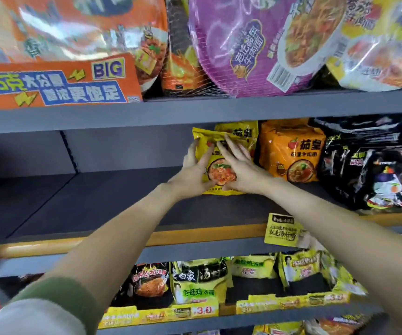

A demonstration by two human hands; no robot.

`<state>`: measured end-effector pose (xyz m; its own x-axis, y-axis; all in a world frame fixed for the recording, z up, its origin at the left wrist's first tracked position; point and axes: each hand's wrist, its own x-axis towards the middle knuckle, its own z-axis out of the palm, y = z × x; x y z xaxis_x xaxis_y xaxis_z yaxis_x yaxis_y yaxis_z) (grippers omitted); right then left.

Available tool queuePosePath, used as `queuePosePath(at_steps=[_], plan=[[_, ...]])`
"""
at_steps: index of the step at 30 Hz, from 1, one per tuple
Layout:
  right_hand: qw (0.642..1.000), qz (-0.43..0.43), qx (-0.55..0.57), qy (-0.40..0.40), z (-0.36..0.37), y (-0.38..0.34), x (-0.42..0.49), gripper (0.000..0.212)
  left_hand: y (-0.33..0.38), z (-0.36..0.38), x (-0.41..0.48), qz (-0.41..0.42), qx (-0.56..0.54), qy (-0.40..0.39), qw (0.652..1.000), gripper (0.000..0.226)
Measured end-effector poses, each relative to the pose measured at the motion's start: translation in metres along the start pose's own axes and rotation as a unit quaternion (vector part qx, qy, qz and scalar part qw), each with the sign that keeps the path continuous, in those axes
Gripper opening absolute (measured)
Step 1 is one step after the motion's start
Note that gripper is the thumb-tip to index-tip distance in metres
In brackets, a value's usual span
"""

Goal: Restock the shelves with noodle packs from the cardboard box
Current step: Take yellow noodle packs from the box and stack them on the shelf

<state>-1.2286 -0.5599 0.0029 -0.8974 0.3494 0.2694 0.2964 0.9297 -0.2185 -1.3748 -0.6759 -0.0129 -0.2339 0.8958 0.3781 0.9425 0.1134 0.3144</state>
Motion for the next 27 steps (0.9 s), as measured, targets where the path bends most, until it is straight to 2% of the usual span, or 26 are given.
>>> queuePosePath(at_steps=[3,5,9,14,16,18,21,25,27], plan=[[0.995,-0.003,-0.080,0.052,0.005,0.032,0.010,0.115,0.002,0.016,0.025,0.056,0.080,-0.024,0.995,0.106],[0.986,0.002,-0.151,0.073,0.010,0.048,0.017,0.113,0.002,0.025,0.044,0.057,0.136,-0.028,0.989,0.104],[0.959,0.024,-0.266,0.097,0.018,0.064,0.031,0.107,0.006,0.045,0.070,0.044,0.316,0.011,0.948,0.092],[0.915,0.069,-0.377,0.129,0.028,0.078,0.042,0.085,0.004,0.064,0.082,-0.036,0.360,0.046,0.931,0.090],[0.890,0.059,-0.427,0.147,0.040,0.080,0.047,0.064,0.004,0.065,0.086,-0.041,0.375,0.032,0.925,0.086],[0.891,0.068,-0.412,0.176,0.046,0.081,0.050,0.055,0.006,0.066,0.090,-0.037,0.366,0.023,0.930,0.086],[0.919,0.097,-0.348,0.157,0.043,0.077,0.050,0.057,0.013,0.064,0.090,-0.058,0.345,0.001,0.937,0.088],[0.958,0.136,-0.243,0.068,0.022,0.054,0.037,0.098,0.031,0.048,0.080,-0.089,0.298,-0.059,0.949,0.078],[0.970,0.141,-0.193,0.030,0.017,0.041,0.032,0.100,0.039,0.037,0.072,-0.123,0.261,-0.090,0.953,0.073]])
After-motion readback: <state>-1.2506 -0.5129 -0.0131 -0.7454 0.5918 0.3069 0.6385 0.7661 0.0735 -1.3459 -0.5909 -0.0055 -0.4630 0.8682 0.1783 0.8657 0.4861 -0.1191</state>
